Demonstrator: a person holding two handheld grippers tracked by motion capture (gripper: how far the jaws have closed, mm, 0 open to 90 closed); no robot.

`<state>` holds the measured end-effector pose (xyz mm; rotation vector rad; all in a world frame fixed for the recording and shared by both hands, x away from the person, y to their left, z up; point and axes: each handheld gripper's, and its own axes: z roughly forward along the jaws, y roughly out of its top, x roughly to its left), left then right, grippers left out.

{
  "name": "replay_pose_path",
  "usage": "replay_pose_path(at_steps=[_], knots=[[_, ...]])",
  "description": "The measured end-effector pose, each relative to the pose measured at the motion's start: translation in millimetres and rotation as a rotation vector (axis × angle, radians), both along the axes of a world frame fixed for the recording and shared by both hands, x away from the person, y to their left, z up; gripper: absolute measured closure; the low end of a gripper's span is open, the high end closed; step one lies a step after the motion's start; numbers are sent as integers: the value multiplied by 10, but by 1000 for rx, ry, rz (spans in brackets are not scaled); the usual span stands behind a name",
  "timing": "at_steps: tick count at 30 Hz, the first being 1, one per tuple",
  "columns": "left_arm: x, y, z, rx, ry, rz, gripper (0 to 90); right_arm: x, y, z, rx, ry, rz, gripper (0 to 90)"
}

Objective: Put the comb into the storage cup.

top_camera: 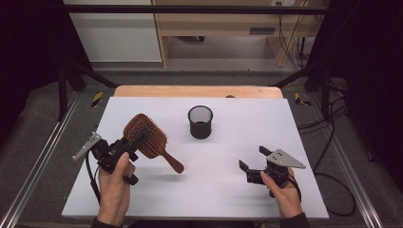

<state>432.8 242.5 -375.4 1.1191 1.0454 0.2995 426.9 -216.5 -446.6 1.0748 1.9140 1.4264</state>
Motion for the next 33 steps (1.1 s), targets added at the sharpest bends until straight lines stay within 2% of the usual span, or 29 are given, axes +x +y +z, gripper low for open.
replay_pose_path(at_steps=[4,6,9,12,17,19,22,27,33], knots=[[52,-59,168,3,0,-6,521,41,51,-13,-36,-11,-18,65],[85,-100,281,7,-11,-13,521,41,60,-13,-35,-11,-16,65],[148,-184,437,31,-32,-29,520,24,64,-35,-63,-1,-24,65],[227,-267,551,35,-33,-50,521,22,49,-44,-59,3,-34,66],[351,-411,748,74,-38,-69,520,37,41,-37,-50,1,-47,68],[413,-468,820,75,-38,-76,520,41,47,-35,-53,-2,-48,67],[503,-548,911,75,-37,-77,520,33,64,-24,-59,-9,-42,66],[630,-652,1067,86,-58,-56,520,25,74,-13,-62,-18,-35,64],[805,-720,1195,104,-83,-32,520,47,47,-2,-40,-19,-44,63]])
